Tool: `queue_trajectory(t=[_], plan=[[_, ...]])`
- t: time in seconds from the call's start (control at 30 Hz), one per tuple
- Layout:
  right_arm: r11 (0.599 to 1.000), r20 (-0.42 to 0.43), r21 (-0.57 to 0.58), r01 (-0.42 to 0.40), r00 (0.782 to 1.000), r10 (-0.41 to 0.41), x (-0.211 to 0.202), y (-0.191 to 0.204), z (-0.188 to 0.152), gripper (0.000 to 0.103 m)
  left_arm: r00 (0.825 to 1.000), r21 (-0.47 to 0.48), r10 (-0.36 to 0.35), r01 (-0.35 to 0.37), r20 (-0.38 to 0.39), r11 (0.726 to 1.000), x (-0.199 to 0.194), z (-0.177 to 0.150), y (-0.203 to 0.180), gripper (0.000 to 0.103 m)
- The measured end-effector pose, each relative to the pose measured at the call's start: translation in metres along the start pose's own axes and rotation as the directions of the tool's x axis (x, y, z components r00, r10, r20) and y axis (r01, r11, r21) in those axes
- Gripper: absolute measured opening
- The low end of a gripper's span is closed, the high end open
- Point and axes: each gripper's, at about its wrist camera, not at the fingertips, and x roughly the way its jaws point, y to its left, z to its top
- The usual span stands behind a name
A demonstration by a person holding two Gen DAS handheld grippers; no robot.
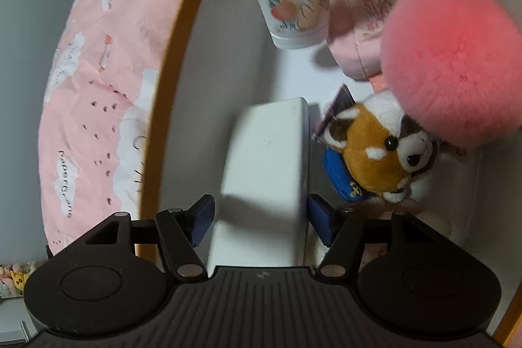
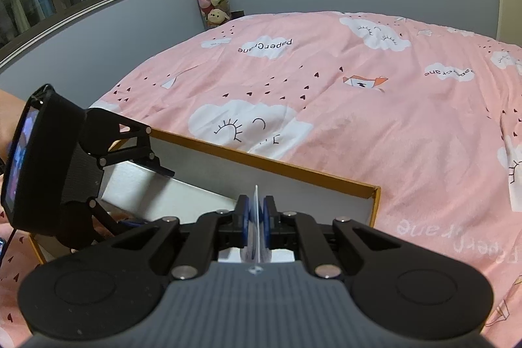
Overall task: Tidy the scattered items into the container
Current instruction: 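Lower the white box into the orange box and open the left tool, then lower the Vaseline tube into the box corner and open the right tool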
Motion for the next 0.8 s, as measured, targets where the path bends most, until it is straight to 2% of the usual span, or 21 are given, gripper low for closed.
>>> queue_trajectory(t=[0.17,0.27,0.43,0.57,0.8], plan=[[1.0,0.0,-0.012,0.015,1.0,-0.015,0.0,0.002,0.0,0.01,1.0,-0.044,0.016,-0.016,0.015,0.999,-0.013,-0.002,0.004,0.074],[0.999,0.002,-0.012,0.034,0.999,-0.034,-0.001,0.001,0.002,0.01,0.999,-0.061,0.033,-0.031,0.023,0.998,-0.018,-0.003,0.003,0.066],[0.995,-0.003,-0.033,0.097,0.995,-0.097,-0.001,-0.001,0.003,0.01,0.996,-0.181,0.066,-0.054,0.063,0.982,-0.034,-0.007,0.004,0.066],[0.987,-0.021,-0.044,0.153,0.988,-0.155,-0.001,-0.003,0.001,0.01,0.99,-0.317,0.086,-0.047,0.108,0.947,-0.054,-0.008,0.008,0.066],[0.969,-0.057,-0.048,0.242,0.968,-0.245,0.001,-0.007,0.0,0.01,0.981,-0.504,0.097,0.0,0.165,0.864,-0.089,-0.012,0.015,0.066]])
